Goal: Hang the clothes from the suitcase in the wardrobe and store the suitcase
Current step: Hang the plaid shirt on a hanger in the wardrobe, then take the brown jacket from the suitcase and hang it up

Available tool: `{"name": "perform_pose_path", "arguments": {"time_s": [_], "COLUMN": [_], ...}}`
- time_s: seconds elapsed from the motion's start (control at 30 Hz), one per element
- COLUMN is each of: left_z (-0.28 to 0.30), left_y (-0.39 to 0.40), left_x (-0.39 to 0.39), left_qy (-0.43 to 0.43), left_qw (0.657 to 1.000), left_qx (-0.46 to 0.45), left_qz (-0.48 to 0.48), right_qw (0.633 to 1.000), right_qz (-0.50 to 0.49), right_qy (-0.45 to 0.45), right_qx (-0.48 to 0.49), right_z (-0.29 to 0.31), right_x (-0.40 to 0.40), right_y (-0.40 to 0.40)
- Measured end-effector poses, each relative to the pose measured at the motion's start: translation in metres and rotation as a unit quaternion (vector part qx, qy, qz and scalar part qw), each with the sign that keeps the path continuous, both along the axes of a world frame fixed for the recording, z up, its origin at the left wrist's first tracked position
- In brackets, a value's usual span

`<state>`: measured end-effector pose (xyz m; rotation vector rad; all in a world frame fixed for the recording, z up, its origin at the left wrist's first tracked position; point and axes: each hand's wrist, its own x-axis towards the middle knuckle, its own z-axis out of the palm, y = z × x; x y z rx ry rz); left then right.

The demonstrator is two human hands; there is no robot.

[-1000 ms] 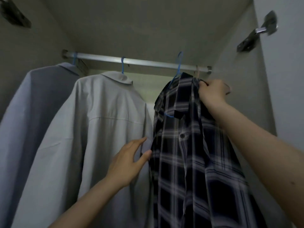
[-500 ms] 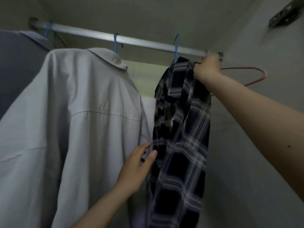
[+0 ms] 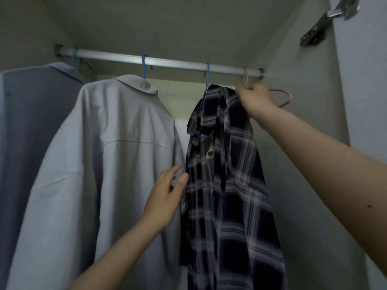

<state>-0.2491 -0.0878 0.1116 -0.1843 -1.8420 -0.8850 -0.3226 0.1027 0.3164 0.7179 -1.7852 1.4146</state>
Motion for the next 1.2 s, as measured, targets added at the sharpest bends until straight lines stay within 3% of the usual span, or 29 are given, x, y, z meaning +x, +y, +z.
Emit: {"name": "perform_pose_path", "arguments": {"time_s": [0.2, 0.3, 0.43, 0.5, 0.6, 0.77, 0.97, 1.2], "left_z": [-0.005, -0.019, -0.039, -0.048, -0.057, -0.070, -0.105, -0.179], "left_y": [0.032, 0.043, 0.060, 0.062, 0.059, 0.052, 0.040, 0.020], "left_x": [0.106, 0.167, 0.262, 0.310, 0.391, 0.539, 0.709, 0.879], "left_qy": [0.061, 0.083, 0.109, 0.113, 0.109, 0.156, 0.175, 0.141], "left_qw": [0.997, 0.991, 0.983, 0.983, 0.976, 0.944, 0.909, 0.848], "left_qx": [0.054, 0.096, 0.132, 0.105, 0.074, 0.084, 0.125, 0.198], "left_qz": [0.015, 0.033, 0.063, 0.101, 0.172, 0.277, 0.357, 0.472], "right_qw": [0.996, 0.997, 0.991, 0.972, 0.928, 0.812, 0.683, 0.627], "right_qz": [0.007, -0.037, 0.127, 0.228, 0.367, 0.581, 0.728, 0.770], "right_qy": [-0.090, -0.058, -0.045, -0.054, -0.064, -0.053, 0.025, 0.012], "right_qx": [-0.003, 0.024, 0.022, -0.002, -0.012, 0.023, 0.051, 0.114], "right_z": [-0.049, -0.082, -0.124, -0.137, -0.145, -0.163, -0.185, -0.245], "right_x": [0.048, 0.083, 0.146, 0.183, 0.255, 0.403, 0.587, 0.754], "right_y": [0.018, 0.022, 0.008, -0.005, -0.031, -0.056, -0.067, -0.141]}}
